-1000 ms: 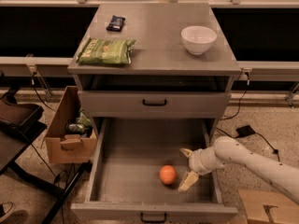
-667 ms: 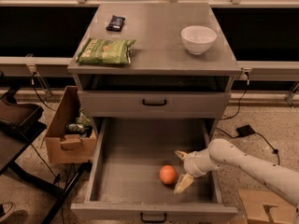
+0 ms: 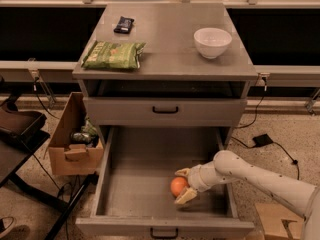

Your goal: Pick orange from middle drawer and place on counter

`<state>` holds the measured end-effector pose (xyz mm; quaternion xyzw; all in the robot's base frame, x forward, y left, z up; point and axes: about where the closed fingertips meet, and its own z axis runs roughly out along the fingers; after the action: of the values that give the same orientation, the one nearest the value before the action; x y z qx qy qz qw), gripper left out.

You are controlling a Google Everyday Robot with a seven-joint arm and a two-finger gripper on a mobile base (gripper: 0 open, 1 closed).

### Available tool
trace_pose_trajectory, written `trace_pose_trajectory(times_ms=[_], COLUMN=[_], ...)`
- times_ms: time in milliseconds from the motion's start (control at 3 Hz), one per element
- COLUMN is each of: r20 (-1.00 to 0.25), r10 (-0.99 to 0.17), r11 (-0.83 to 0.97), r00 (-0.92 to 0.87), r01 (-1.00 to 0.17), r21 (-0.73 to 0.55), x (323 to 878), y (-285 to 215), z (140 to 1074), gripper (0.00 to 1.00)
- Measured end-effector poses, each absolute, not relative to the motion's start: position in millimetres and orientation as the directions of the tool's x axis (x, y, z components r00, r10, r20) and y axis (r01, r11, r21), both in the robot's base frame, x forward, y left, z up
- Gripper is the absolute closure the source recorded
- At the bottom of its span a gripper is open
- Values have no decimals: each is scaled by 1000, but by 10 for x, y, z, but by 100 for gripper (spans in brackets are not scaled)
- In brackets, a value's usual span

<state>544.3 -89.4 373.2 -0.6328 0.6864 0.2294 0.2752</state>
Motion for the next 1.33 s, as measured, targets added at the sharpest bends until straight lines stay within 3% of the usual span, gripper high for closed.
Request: trace_pose_trajectory(times_ms=[333,667,1000,1333], r20=[-685,-685,-679,-708], r10=[-727,-727,-730,-701], r11=[88,88,153,221], r00=[-51,-51,-75,-88], r01=[-996,-996,-987,-970], r21=[-20,-20,-55,-98], x=[5439,5439,5389,5306], y=[-789,-789,-725,-822], z=[3726,3728,4397,5423], gripper=[56,80,100,100])
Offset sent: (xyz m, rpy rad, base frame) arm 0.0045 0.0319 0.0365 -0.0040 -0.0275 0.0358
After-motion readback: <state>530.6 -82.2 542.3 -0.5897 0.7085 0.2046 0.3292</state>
